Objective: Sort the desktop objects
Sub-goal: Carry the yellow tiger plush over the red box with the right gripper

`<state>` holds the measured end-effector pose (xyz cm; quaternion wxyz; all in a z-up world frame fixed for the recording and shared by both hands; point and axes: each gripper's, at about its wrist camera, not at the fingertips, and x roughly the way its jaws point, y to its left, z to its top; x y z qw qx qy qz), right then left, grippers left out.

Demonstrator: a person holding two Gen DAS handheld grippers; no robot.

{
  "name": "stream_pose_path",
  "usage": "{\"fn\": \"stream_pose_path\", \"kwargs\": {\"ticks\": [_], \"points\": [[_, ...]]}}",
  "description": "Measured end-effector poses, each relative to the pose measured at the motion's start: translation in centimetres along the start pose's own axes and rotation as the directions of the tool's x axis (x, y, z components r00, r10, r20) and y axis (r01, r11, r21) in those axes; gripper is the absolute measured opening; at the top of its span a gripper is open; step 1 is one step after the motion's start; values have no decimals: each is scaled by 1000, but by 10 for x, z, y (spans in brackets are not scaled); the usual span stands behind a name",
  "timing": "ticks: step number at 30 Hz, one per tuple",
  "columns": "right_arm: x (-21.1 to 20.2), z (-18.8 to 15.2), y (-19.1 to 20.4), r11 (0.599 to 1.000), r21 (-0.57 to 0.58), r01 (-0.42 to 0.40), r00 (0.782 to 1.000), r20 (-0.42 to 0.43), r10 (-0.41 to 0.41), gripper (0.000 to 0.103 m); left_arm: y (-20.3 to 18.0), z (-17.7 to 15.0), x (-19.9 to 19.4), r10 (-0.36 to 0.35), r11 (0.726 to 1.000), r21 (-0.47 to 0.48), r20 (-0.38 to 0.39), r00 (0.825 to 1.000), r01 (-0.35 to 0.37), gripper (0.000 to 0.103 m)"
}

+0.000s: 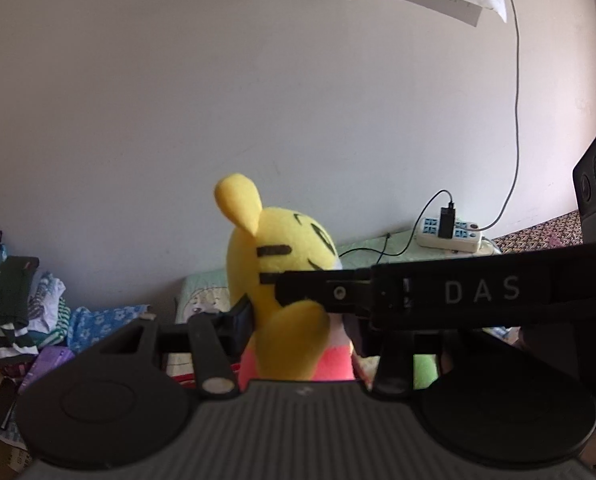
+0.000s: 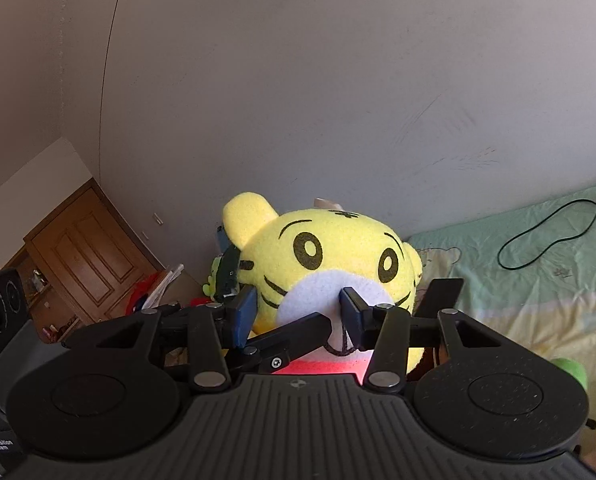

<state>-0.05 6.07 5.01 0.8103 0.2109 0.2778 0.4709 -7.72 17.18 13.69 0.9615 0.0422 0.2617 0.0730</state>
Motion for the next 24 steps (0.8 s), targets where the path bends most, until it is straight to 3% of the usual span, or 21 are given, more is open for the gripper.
{"fn": "stream_pose_path", "kwargs": {"ticks": [6,10,16,24], "points": [[70,-30,16,999,38,-8,995,-97,12,49,60,-34,21,27,999,-25,-100,995,-30,45],[106,-54,16,998,54,15,985,-175,-5,49,83,-65,41,46,998,-32,-183,982,-52,45],[136,-85,14,995,93,44,965,-262,-18,49,107,-102,59,72,997,-9,-257,964,-77,46],[161,-103,-1,980,187,74,947,-322,-10,49,121,-124,76,64,997,-20,-313,948,-74,48]]}}
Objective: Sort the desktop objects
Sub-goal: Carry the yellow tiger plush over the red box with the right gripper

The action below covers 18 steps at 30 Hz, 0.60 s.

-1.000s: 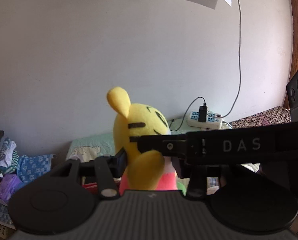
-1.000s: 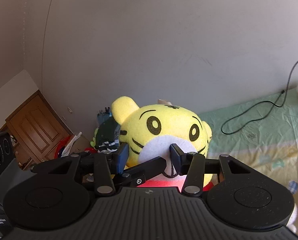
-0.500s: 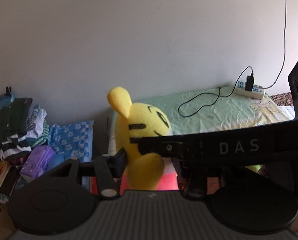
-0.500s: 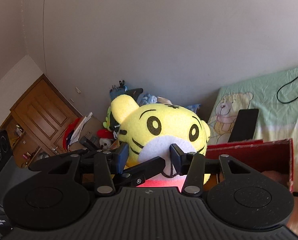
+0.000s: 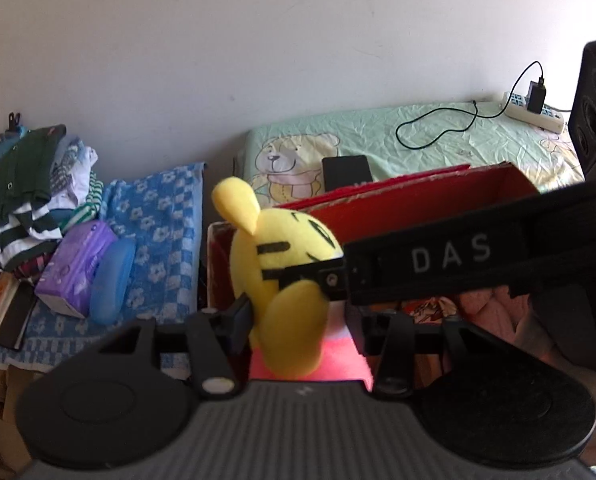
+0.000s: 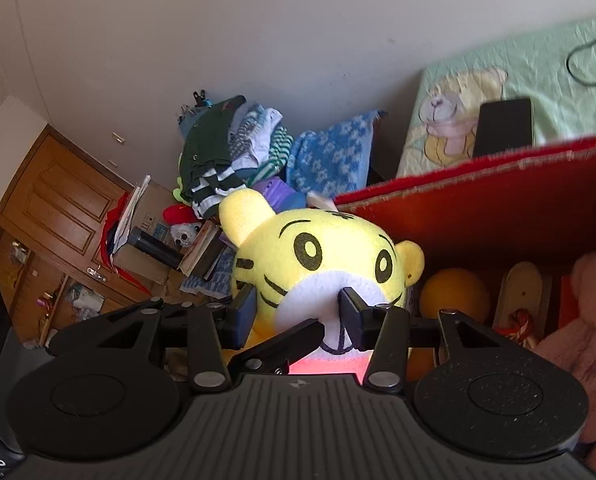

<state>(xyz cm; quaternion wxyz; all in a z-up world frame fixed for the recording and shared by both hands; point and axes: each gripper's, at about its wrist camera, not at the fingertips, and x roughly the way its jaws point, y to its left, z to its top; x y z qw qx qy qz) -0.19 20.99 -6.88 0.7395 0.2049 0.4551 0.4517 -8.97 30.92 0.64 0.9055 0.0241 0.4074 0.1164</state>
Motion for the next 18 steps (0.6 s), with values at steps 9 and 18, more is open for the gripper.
{"fn": "stream_pose_path", "kwargs": {"ticks": [9,18], "points": [[21,-5,10,995,-95,10,1000,-2,-10,49,10,-7,10,29,1000,-3,-26,999,-29,61],[13,0,9,997,-79,3,1000,10,-3,56,21,-8,-8,34,998,-58,7,999,-33,81]]}}
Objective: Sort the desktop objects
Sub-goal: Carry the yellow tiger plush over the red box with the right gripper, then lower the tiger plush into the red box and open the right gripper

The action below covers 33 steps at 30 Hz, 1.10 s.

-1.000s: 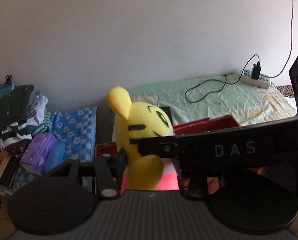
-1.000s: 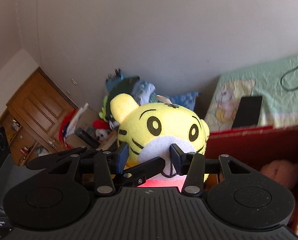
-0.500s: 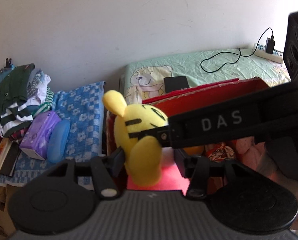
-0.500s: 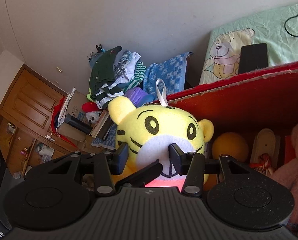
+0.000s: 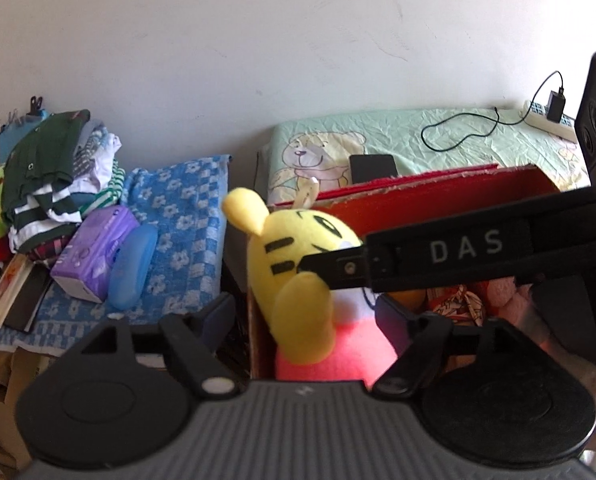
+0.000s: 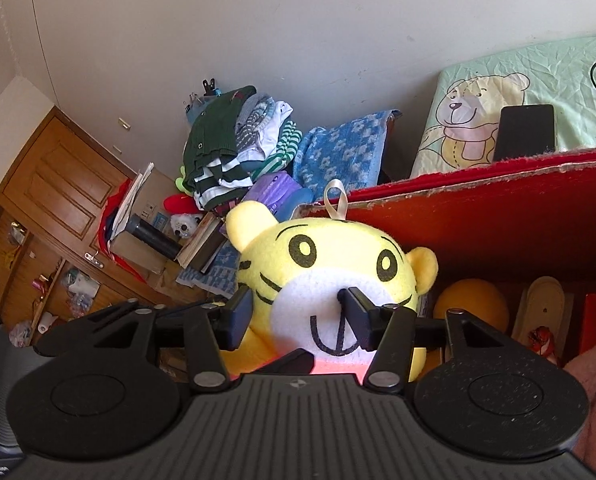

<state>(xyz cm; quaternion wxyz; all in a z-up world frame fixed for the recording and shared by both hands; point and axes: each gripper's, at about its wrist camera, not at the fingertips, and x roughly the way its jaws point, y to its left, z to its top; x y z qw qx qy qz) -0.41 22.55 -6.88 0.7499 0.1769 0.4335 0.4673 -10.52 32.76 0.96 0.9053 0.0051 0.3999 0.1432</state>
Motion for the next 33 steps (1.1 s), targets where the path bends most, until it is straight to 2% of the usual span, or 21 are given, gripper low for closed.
{"fn": "stream_pose_path", "kwargs": {"ticks": [14,18,23,33], "points": [[-19,-2,-2,999,45,6,999,49,-8,55,4,3,4,60,997,-35,-51,997,-62,85],[-23,-3,-2,998,50,40,998,52,-42,54,11,4,-2,77,995,-60,-50,996,-80,90],[-23,-8,-5,992,67,103,994,39,-106,54,11,5,-4,103,992,-69,-63,993,-107,91],[-32,-23,-8,985,92,148,988,35,-152,54,8,0,-4,141,986,-77,-103,985,-150,91]]}}
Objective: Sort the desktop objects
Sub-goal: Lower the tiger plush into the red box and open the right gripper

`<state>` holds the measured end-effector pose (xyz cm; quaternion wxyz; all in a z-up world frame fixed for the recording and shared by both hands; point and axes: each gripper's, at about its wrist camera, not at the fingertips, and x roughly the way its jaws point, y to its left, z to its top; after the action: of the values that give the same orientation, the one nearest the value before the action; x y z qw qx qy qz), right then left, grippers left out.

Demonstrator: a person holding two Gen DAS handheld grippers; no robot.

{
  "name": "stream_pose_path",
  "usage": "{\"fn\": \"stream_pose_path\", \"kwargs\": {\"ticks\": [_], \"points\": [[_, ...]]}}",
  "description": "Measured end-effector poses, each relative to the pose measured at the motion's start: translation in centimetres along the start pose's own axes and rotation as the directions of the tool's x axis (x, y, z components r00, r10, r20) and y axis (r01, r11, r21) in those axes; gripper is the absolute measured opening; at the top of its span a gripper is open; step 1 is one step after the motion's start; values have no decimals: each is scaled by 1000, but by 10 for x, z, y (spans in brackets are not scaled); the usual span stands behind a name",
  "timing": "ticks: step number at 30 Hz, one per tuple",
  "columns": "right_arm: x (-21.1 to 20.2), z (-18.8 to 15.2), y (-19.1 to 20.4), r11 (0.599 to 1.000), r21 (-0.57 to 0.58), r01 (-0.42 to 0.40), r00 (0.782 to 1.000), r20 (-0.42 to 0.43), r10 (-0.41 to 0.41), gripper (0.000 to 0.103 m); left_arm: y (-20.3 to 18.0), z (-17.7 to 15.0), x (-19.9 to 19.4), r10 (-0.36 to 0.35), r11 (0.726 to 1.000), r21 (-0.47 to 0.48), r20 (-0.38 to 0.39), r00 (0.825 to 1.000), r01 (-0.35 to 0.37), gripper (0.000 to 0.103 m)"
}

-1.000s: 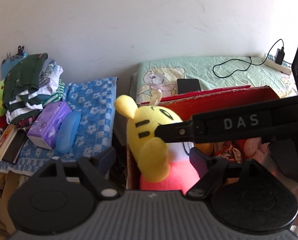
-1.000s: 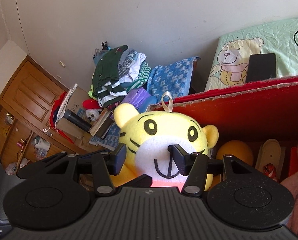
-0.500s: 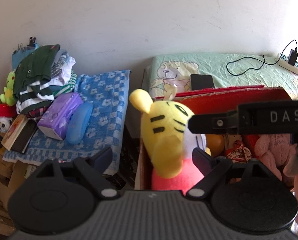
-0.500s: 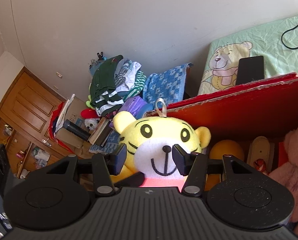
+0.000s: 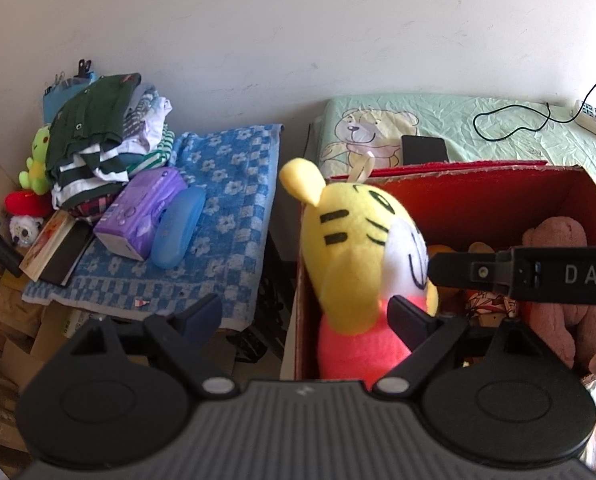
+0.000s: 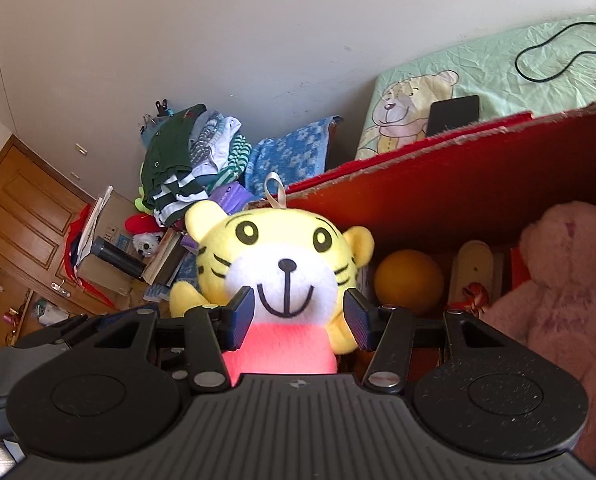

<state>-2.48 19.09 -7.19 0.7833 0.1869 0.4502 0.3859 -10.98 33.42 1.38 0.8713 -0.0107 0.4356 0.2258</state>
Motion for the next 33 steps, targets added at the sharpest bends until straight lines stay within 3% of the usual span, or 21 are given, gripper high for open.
{"fn": "stream_pose_path", "kwargs": {"ticks": [14,22,33], "points": [[-16,-11,7,989,-37,142,990,16,-142,54,-4,5,-28,71,997,6,-11,997,-71,92],[-34,-11,4,977,-6,214,976,45,-213,54,-21,19,-58,1,1000,24,65,998,-3,96],[-58,-13,-12,952,26,304,949,74,-305,51,-56,19,-35,-39,997,60,7,999,38,95]]}}
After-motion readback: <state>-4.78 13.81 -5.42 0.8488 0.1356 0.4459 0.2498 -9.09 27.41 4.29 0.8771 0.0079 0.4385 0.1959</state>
